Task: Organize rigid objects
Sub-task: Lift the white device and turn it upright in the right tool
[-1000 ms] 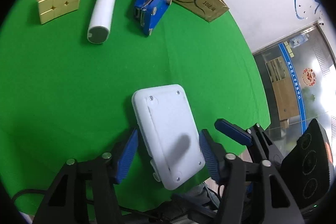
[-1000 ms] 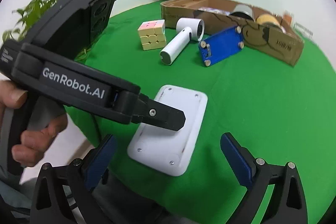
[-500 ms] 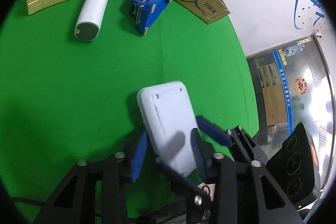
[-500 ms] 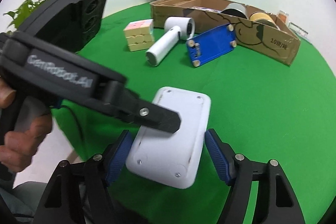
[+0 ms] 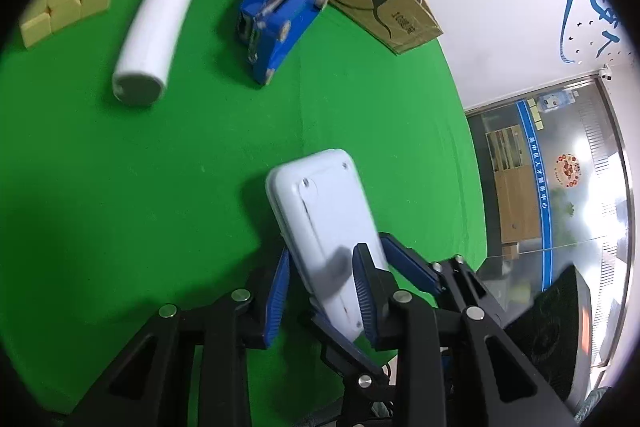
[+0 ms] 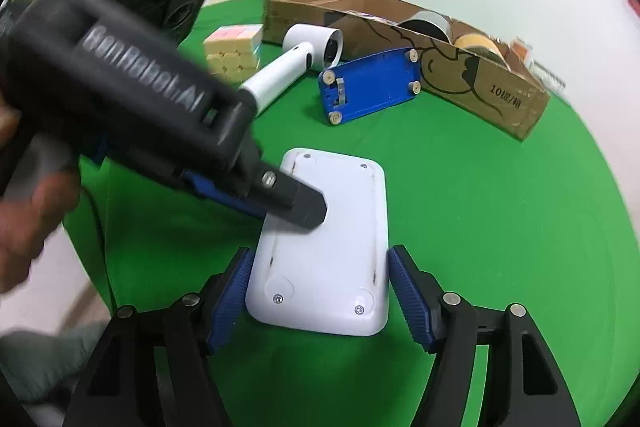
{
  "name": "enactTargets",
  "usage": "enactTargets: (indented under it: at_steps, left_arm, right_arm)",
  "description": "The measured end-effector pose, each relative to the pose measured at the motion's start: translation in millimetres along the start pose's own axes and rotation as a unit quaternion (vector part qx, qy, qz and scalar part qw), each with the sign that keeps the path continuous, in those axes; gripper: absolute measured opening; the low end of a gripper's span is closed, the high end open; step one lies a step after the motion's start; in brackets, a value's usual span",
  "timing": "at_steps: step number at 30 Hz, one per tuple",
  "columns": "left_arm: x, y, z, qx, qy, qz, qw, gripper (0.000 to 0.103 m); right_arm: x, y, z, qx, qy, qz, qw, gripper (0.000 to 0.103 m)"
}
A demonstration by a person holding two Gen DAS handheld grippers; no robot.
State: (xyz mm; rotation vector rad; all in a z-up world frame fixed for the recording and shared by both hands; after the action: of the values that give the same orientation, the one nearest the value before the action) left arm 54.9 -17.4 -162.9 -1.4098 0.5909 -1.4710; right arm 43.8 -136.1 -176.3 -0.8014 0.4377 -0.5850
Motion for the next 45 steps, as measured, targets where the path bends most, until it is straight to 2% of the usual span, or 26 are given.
enactTargets:
  at_steps: [2,4,5,6,7,8,9,11,13,15,18,20,23,24,26,28,29,30,32,35,41,45]
  left_arm:
    - [1,-12,4,0.012,0.005,0.011,0.9999,0.03]
    - [5,-24,12,0.022,0.006,0.007,0.9997,0.03]
    - [14,-30,16,0.025,0.016,-0.007,0.9995,0.03]
    - [23,-32,19,0.026,0.029,-0.015,0.9991,0.03]
    - [34,-31,20,0.025,0.044,-0.02,0.9985,0.03]
    - [46,-29,22,0.025,0.061,-0.024,0.9975,0.03]
    - [59,-25,23,0.024,0.078,-0.031,0.9962,0.032]
    - [68,-21,24,0.024,0.087,-0.036,0.9953,0.033]
    - [69,-22,26,0.038,0.086,-0.041,0.9948,0.054]
    - [64,-23,28,0.058,0.079,-0.023,0.9949,0.065]
    - [50,-18,26,0.057,0.07,-0.001,0.9959,0.066]
    - [42,-15,26,0.052,0.063,0.008,0.9966,0.066]
    - [30,-19,21,0.053,0.057,0.018,0.9968,0.066]
    - [26,-22,19,0.054,0.055,0.019,0.9968,0.066]
    - [19,-28,16,0.059,0.052,0.023,0.9966,0.066]
    - [10,-35,14,0.065,0.047,0.026,0.9965,0.066]
    - [7,-37,14,0.066,0.043,0.026,0.9965,0.066]
    - [3,-39,14,0.067,0.039,0.025,0.9967,0.066]
    - [0,-40,14,0.063,0.035,0.023,0.9971,0.066]
    - [1,-34,13,0.047,0.036,0.003,0.9982,0.066]
    - [7,-22,1,0.012,0.055,-0.04,0.9976,0.066]
    - [9,-12,2,-0.003,0.044,-0.056,0.9974,0.066]
  right_arm:
    - [14,2,9,0.01,0.075,0.07,0.995,0.065]
    - [38,3,14,0.018,0.174,0.169,0.97,0.065]
    - [52,4,14,0.022,0.222,0.22,0.95,0.065]
    - [62,4,13,0.029,0.251,0.247,0.936,0.065]
    - [73,0,12,0.041,0.264,0.252,0.93,0.066]
    - [79,-5,11,0.05,0.265,0.241,0.932,0.076]
    - [92,-17,9,0.065,0.266,0.198,0.941,0.087]
    - [110,-33,5,0.079,0.269,0.148,0.948,0.09]
    - [128,-51,-1,0.087,0.271,0.099,0.953,0.09]
    - [137,-66,-5,0.091,0.265,0.055,0.959,0.09]
    - [127,-66,-6,0.073,0.247,0.038,0.966,0.09]
    - [110,-49,-7,0.035,0.226,0.022,0.973,0.09]
    - [91,-26,-16,-0.014,0.227,-0.015,0.974,0.092]
    - [84,-23,-10,-0.005,0.213,-0.025,0.977,0.089]
    - [69,-9,1,-0.016,0.19,-0.007,0.982,0.085]
    - [57,3,6,-0.019,0.155,-0.044,0.987,0.079]
    - [47,13,11,-0.022,0.107,-0.076,0.991,0.07]
    - [43,14,12,-0.015,0.088,-0.081,0.993,0.064]
    - [31,19,16,-0.024,0.078,-0.061,0.995,0.064]
    - [20,17,12,-0.024,0.062,-0.057,0.996,0.064]
    - [19,16,12,-0.026,0.098,-0.034,0.994,0.064]
    - [19,11,14,-0.018,0.142,0.016,0.99,0.063]
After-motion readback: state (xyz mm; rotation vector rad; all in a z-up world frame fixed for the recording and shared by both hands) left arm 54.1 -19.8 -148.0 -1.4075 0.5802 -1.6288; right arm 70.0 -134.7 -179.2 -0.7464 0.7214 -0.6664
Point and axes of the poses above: each gripper's, at about its wrist camera, not at the fingertips, and y roughly the way its jaws point, x to its right, z to its top, the point moved 4 cm from there along y, roughly the way its jaws point, and after that the axes turned 14 degrees about z, right-handed, at the moved point
